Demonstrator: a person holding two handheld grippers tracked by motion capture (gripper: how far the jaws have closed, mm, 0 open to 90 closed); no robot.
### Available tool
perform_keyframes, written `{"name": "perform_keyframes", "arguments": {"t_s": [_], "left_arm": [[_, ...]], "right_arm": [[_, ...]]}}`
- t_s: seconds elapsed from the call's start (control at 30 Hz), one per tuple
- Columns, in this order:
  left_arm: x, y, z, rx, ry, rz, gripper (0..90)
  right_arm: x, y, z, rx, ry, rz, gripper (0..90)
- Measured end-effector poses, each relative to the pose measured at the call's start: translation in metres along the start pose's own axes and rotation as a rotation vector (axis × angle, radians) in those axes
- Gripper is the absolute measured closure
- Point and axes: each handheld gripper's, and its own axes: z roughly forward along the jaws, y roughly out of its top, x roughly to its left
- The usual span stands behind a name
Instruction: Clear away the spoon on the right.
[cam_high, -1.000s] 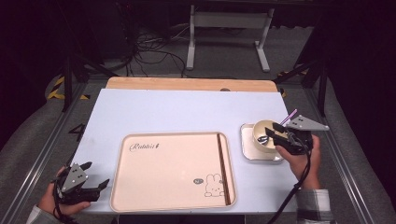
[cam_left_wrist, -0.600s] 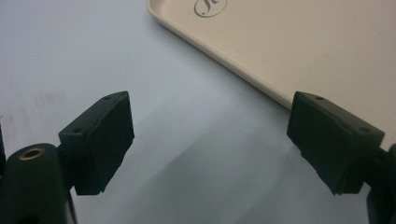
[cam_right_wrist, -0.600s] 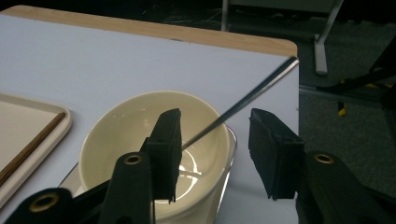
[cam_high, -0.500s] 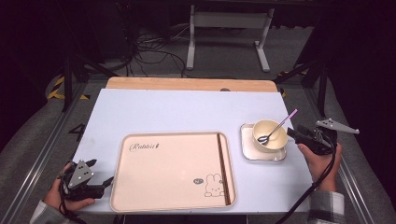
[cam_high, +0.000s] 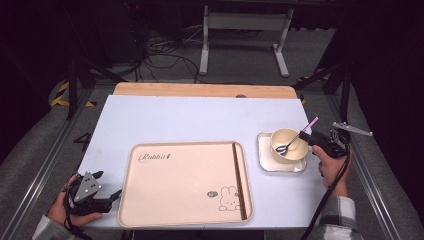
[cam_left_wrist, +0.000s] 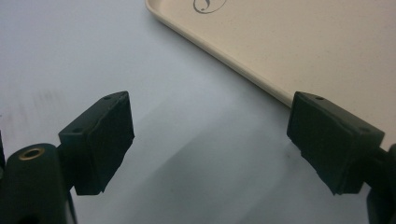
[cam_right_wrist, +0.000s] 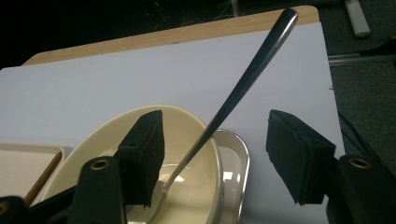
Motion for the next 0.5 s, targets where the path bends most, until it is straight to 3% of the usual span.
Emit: {"name": "perform_keyframes", "arguments": {"t_s": [0.13, 0.43, 0.5], "left_arm": [[0.000, -0.001, 0.000, 0.002, 0.000, -0.006, 15.5], [0.002, -0.002, -0.001, 0.001, 0.003, -0.020, 15.5], [0.002, -0.001, 0.000, 0.004, 0.001, -0.020, 15.5]], "right_arm": [[-0.003, 0.000, 0.011, -0.012, 0.043, 0.045, 39.3], [-0.006, -0.001, 0.019, -0.048, 0.076, 0.103, 70.7], [-0.007, -0.002, 0.019, -0.052, 0.080, 0.111, 72.7]]}}
